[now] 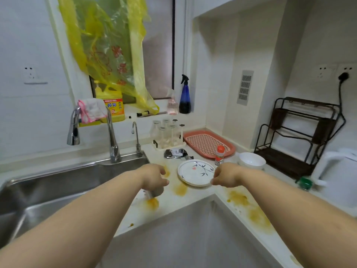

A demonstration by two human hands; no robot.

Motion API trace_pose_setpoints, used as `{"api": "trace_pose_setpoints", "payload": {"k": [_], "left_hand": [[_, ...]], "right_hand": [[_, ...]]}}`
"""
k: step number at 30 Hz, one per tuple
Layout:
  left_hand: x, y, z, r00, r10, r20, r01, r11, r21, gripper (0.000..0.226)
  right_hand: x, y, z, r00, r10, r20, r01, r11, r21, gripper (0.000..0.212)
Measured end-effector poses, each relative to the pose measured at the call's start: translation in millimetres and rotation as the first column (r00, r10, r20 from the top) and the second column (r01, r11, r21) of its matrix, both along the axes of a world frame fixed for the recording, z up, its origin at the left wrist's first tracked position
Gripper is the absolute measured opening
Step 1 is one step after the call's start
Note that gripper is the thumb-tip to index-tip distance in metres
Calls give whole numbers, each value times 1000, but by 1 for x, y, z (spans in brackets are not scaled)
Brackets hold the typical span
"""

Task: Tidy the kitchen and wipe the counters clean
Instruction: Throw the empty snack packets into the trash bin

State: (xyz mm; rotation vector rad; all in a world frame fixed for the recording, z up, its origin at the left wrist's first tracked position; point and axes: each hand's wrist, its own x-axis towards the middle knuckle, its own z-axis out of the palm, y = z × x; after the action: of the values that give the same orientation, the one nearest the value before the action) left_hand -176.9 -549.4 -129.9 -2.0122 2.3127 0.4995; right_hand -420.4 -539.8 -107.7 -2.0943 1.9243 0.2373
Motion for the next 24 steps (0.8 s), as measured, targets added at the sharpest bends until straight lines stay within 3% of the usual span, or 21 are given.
{"api": "trace_pose_setpoints", "payload": {"k": [5, 13, 18, 24], "left_hand": [[24, -101, -11, 995, 21, -96, -19, 1000, 16, 66], [26, -222, -58, 994, 22, -107, -8, 990, 138, 72], [17, -280, -88, 978, 118, -174, -85, 978, 189, 73], [0, -366, -115, 946, 257, -196, -219, 956, 196, 61]], "right_hand": [[34, -98, -12, 1000, -5, 15, 5, 999, -35, 42], [41, -233, -55, 998, -60, -7, 60, 998, 27, 39], [44, -313, -87, 985, -98, 140, 86, 992, 91, 52], [46, -416, -130, 955, -154, 255, 121, 983, 139, 41]]}}
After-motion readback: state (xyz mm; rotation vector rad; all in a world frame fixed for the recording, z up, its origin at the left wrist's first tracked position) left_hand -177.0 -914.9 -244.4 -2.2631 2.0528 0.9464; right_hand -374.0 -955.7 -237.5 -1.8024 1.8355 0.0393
